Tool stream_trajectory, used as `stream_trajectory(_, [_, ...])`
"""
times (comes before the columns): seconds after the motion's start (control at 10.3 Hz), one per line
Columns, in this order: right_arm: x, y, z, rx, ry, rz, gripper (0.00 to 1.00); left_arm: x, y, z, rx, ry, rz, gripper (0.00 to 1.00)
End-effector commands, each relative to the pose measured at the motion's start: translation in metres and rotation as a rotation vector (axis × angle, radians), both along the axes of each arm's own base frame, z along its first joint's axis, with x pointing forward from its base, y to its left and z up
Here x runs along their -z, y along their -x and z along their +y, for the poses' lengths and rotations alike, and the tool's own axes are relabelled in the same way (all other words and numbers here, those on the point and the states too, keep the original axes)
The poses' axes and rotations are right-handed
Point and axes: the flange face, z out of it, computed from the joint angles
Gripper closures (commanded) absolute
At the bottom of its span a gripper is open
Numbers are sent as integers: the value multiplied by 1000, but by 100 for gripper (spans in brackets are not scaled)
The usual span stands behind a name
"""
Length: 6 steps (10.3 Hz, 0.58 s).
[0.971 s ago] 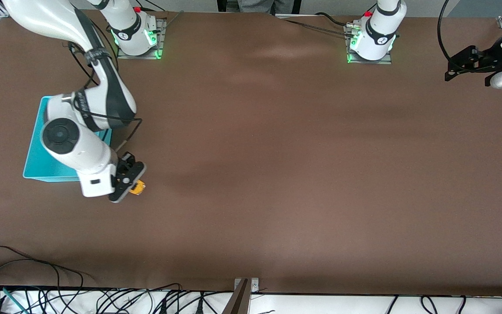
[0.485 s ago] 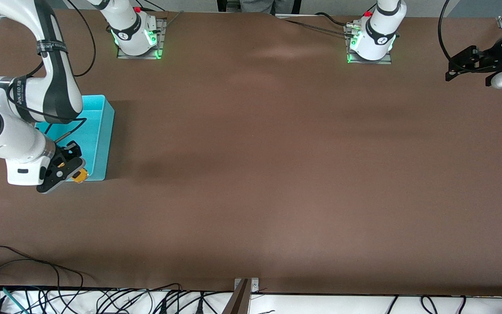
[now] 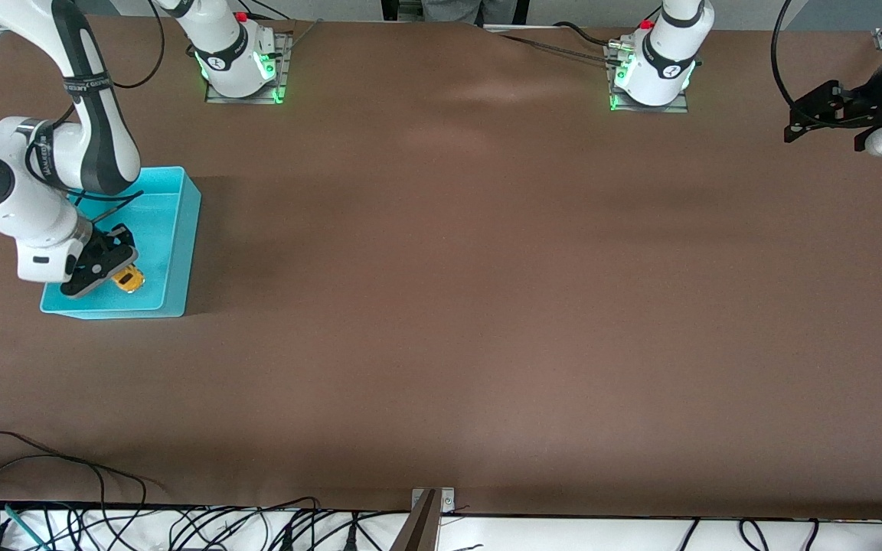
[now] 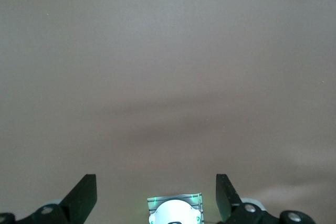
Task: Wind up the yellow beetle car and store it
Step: 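Carry the car with the right gripper over the turquoise box, then lower the car into the box and open the right gripper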
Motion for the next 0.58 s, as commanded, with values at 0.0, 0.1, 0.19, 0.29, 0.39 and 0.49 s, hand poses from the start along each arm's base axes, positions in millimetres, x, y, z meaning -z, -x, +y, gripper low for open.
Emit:
stream_trajectory(0.0, [13,36,-15,13,-27,5,100,-6,-2,-5,5,-10,4,0])
stream_trajectory(0.1, [25,46,-14,11,-30,14,100,-6,-2,-5,5,-10,4,0])
stream_trajectory(0.19, [35,54,-13,4,-32,9,100,-7,-2,-3,2,-10,2,0])
stream_trajectory(0.29, [44,60,-19,4,-29,-13,100,-6,-3,-3,2,-10,4,0])
stream_trajectory(0.39, [56,61,-20,-1,-22,-20,100,-6,-3,-3,2,-10,4,0])
stream_trajectory(0.49, [60,60,-20,-4,-19,-20,100,-7,-2,-4,4,-10,2,0])
